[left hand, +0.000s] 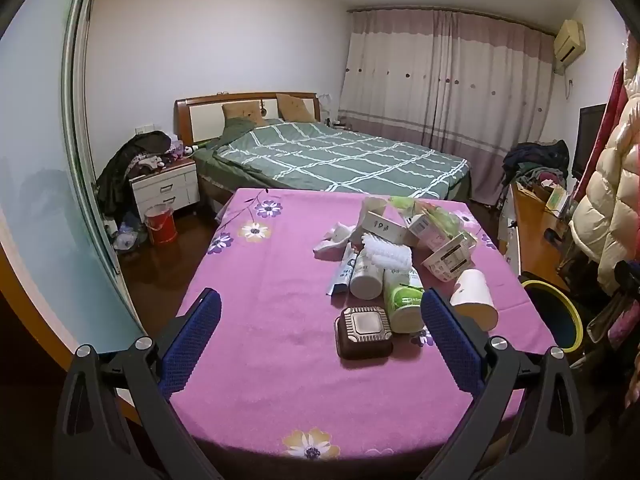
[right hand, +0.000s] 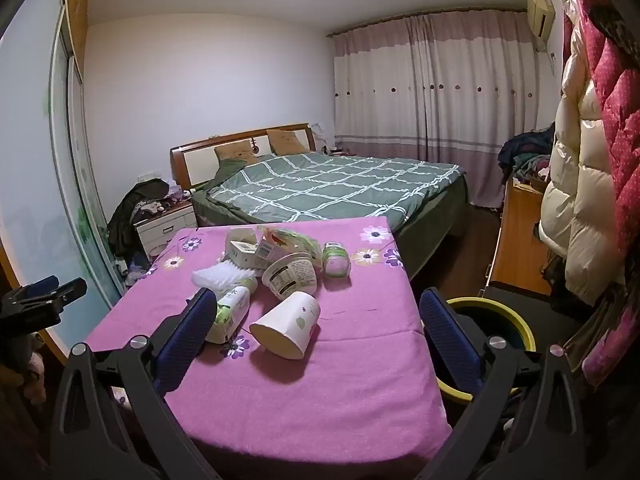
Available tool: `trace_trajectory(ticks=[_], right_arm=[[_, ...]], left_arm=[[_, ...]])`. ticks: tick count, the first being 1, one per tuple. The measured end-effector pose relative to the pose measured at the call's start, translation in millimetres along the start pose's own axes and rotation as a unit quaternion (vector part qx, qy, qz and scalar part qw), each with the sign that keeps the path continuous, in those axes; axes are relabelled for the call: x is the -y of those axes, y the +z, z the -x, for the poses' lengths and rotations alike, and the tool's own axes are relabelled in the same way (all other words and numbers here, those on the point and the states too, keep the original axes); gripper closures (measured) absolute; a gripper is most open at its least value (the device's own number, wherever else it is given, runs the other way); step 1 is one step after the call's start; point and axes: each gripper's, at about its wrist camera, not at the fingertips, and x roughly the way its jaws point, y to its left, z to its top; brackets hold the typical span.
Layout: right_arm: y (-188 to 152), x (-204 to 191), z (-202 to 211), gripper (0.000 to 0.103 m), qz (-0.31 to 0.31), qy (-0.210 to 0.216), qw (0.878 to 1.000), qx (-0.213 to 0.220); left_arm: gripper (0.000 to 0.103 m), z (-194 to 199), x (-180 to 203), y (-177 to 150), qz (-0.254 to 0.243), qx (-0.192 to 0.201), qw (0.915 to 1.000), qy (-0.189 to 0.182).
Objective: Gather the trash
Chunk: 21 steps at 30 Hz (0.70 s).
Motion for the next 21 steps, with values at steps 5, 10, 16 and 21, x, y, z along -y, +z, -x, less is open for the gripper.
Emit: trace_trajectory(ticks=[5, 10, 16, 21], right_arm=[[0.0, 1.2, -1.2, 0.006, -0.001, 0.000, 1.000, -0.002], [0.3, 3.5, -2.1, 0.006, -0.005, 0.001, 1.000, -0.003], [0.4, 3.1, -0.2, 0.006, -0.005, 0.001, 1.000, -0.004], [-2.9, 0.8, -4.0, 0.006, -0.004, 0.001, 1.000, -0.006]], left_arm=[[0.005, 1.7, -1.3, -0.3, -0.002, 0.001, 1.0000, -0.001], [0.005, 1.1, -0.1, 3.3, -0.005, -0.003, 1.0000, 0.001], [0.005, 2.1, 0.6, 2.0, -0.008, -0.006, 1.0000, 0.000], [0.005, -2.5, 1.6, 3.8, -0.011, -0.010, 0.9999, -0.001]])
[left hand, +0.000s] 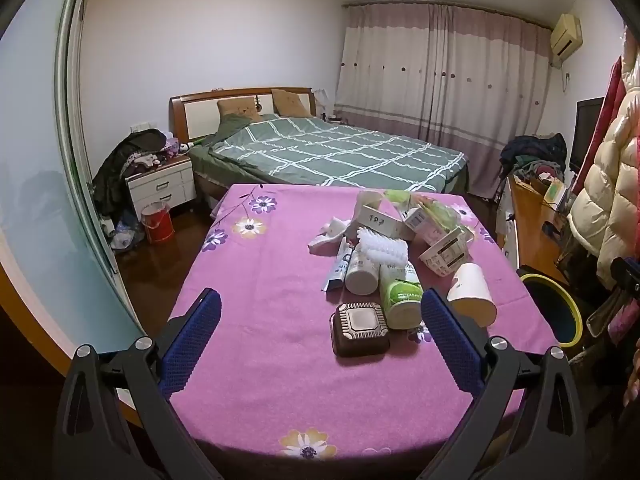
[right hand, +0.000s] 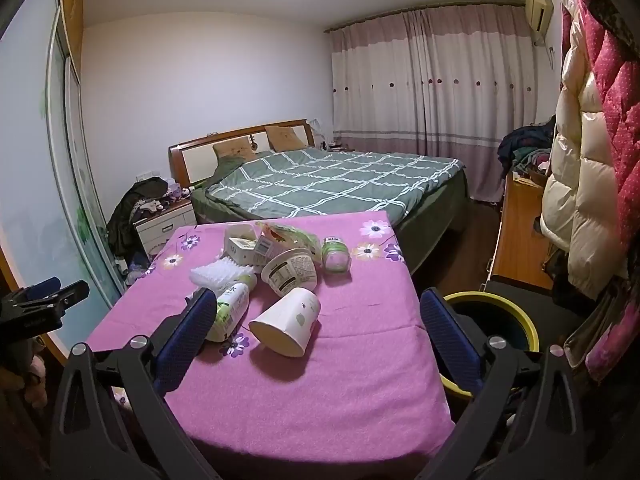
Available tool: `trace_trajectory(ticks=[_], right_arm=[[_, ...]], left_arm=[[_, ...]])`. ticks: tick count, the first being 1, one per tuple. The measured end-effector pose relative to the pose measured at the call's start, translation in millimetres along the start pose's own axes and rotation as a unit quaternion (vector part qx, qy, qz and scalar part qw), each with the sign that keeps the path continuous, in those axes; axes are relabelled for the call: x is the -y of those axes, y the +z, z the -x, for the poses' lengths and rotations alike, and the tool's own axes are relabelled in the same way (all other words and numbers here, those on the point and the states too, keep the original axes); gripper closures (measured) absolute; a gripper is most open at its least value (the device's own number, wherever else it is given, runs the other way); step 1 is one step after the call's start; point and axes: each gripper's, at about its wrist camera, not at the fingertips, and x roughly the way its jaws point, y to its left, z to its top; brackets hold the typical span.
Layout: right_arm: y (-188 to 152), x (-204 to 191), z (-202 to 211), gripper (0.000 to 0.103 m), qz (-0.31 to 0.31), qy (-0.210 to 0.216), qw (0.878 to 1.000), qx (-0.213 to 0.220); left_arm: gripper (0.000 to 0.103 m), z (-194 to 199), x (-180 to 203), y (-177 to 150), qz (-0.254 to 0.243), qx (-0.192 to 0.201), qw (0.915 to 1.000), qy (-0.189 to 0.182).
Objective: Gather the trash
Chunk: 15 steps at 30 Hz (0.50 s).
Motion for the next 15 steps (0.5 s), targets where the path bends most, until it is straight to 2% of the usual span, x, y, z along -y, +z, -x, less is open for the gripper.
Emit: trace_trajectory(ticks=[15], right_arm=[[0.2, 2.4, -1.6, 0.006, -0.002, 0.000, 1.000, -0.003]], left_arm=[[0.005, -2.4, -1.5, -0.3, 0.002, -0.004, 1.0000, -0.001]])
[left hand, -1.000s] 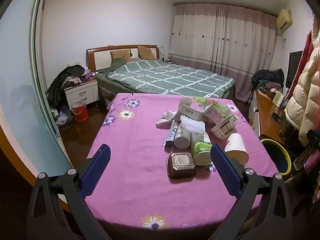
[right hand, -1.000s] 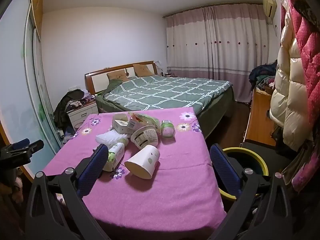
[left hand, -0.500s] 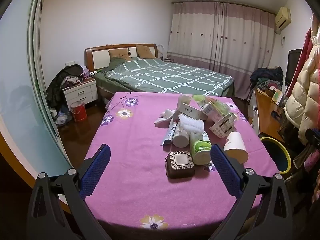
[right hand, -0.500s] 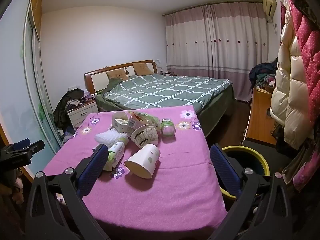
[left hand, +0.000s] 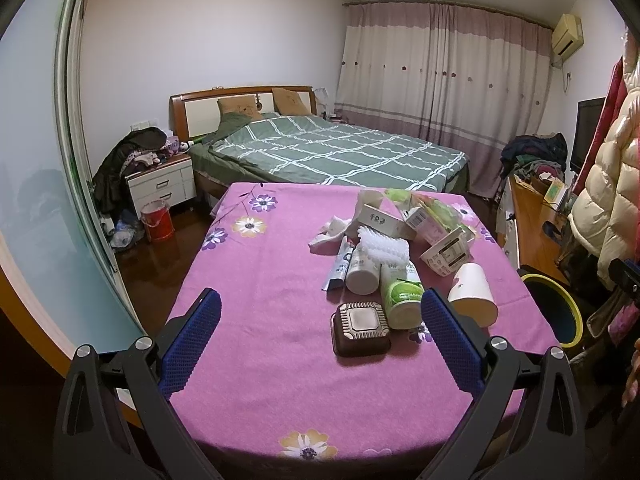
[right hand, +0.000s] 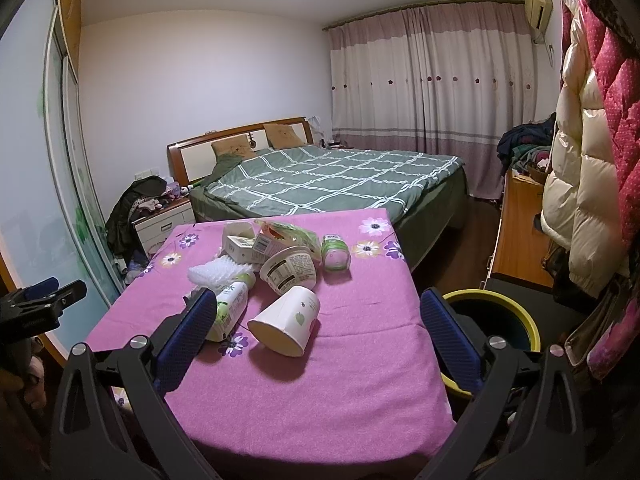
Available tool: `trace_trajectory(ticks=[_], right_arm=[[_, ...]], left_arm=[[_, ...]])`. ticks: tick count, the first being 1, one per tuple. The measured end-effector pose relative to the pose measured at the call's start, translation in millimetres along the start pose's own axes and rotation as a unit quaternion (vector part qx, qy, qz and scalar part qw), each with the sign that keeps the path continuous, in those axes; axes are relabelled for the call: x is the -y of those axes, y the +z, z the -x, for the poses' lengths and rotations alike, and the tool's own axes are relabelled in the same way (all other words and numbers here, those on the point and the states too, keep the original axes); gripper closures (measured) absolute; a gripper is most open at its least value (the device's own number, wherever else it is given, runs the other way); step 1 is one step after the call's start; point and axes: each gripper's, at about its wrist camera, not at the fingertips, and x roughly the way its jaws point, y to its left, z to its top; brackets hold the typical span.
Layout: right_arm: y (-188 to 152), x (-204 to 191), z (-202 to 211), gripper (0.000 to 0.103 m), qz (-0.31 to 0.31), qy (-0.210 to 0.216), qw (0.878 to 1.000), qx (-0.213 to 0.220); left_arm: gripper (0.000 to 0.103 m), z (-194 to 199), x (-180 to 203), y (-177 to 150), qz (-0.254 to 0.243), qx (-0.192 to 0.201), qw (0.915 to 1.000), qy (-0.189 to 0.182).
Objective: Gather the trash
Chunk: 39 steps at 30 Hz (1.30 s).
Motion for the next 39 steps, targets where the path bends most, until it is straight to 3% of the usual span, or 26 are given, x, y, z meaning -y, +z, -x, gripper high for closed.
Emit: trace_trajectory(ticks=[39], right_arm=[[-6.5, -0.3, -11.5, 0.006, -0.006, -0.001, 1.000, -0.008]], left_arm=[[0.005, -8.5, 4.2, -4.9, 0.000, -0.009, 1.0000, 0.000]])
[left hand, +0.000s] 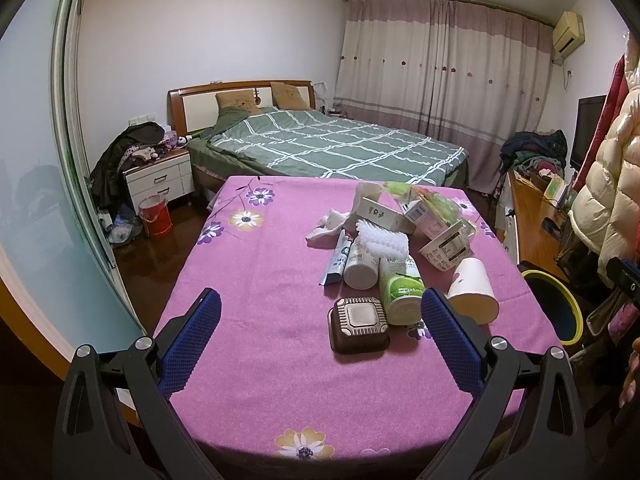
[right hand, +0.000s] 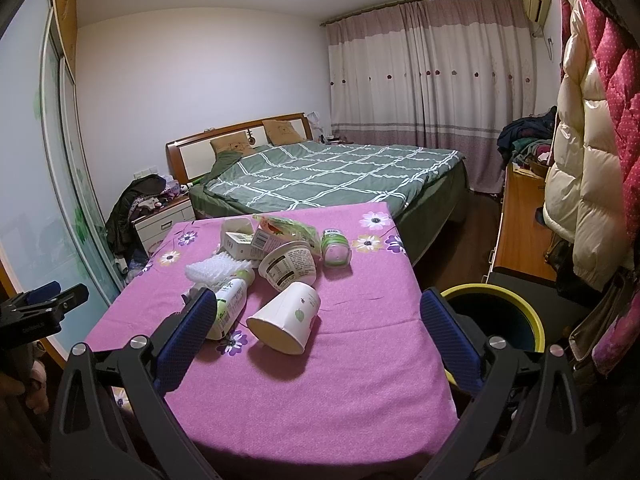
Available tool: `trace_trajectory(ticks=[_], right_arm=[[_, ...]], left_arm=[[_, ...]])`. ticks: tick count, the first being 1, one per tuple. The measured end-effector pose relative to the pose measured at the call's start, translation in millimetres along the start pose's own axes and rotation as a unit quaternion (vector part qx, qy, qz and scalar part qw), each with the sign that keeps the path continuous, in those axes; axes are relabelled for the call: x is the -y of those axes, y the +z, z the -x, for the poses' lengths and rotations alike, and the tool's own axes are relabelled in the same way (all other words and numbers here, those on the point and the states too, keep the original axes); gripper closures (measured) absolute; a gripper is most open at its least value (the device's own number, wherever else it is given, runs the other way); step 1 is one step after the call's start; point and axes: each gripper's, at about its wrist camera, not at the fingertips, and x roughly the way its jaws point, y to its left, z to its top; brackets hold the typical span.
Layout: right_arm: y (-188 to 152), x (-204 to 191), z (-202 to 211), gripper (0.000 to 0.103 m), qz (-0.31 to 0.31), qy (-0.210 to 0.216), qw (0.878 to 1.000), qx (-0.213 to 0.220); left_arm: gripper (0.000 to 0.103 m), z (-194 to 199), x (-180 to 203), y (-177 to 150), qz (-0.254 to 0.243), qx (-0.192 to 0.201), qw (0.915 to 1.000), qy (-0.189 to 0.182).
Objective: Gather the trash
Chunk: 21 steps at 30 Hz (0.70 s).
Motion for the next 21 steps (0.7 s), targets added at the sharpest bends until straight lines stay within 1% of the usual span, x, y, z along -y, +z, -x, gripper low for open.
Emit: trace_trajectory(ticks=[12, 21], right_arm=[[0.6, 0.8, -0.4, 0.006, -0.001, 0.000, 1.000, -0.001], [-4.1, 0.6, -4.5, 0.006, -0.001, 0.000, 1.000, -0.007]], left_arm=[[0.005, -3.8, -1.0, -0.1, -0.001, 0.001, 1.0000, 0.001], [0.005, -13.6, 1.8, -0.4, -0.004, -0.006, 1.0000, 0.001]])
